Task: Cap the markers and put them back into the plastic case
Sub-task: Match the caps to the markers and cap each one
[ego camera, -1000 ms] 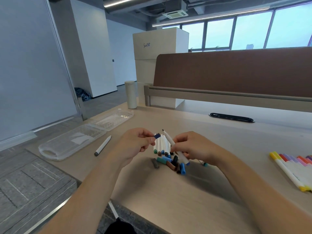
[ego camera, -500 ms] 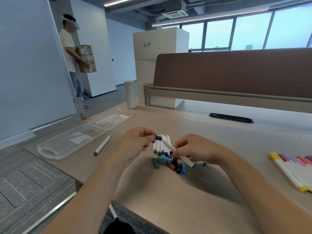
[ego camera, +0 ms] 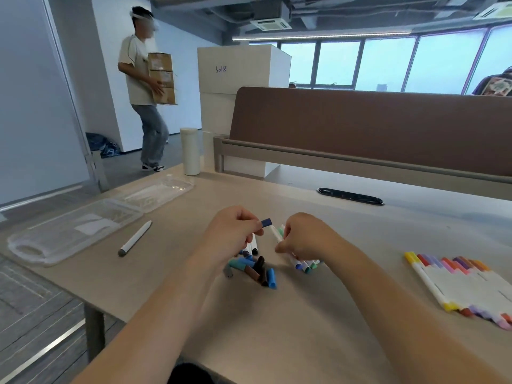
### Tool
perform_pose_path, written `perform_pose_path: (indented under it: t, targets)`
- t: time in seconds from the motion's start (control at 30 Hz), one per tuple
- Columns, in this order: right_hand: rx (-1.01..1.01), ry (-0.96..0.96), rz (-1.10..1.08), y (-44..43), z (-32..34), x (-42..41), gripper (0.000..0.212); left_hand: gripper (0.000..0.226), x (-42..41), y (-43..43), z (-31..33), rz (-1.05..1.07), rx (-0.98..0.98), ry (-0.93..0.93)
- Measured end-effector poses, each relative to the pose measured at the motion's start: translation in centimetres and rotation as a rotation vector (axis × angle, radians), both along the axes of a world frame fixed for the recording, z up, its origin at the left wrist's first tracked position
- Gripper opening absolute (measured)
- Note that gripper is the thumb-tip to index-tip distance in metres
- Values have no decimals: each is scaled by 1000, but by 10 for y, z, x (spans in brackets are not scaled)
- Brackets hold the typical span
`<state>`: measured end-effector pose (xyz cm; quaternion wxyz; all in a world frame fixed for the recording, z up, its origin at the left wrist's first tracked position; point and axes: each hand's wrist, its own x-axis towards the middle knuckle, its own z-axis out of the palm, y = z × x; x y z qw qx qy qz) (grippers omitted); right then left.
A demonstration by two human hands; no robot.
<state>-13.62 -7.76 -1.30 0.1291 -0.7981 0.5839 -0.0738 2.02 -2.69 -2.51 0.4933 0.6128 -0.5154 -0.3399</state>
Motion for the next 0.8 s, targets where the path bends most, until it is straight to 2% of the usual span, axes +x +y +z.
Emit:
perform_pose_path:
  t: [0.13, 0.27, 0.47, 0.8]
  targets:
    - [-51, 93, -52, 0, -9, 10, 21, 5, 1, 2, -3, -1, -6, -80]
    - [-68, 125, -60, 0, -12, 10, 23, 2, 7, 8, -3, 5, -9, -151]
    - [-61, 5, -96, -8, -12, -5, 34, 3, -1, 12, 0, -42, 23, -325]
    - [-113, -38, -224, -29, -16, -43, 16, 9, -20, 12, -2, -119, 86, -425]
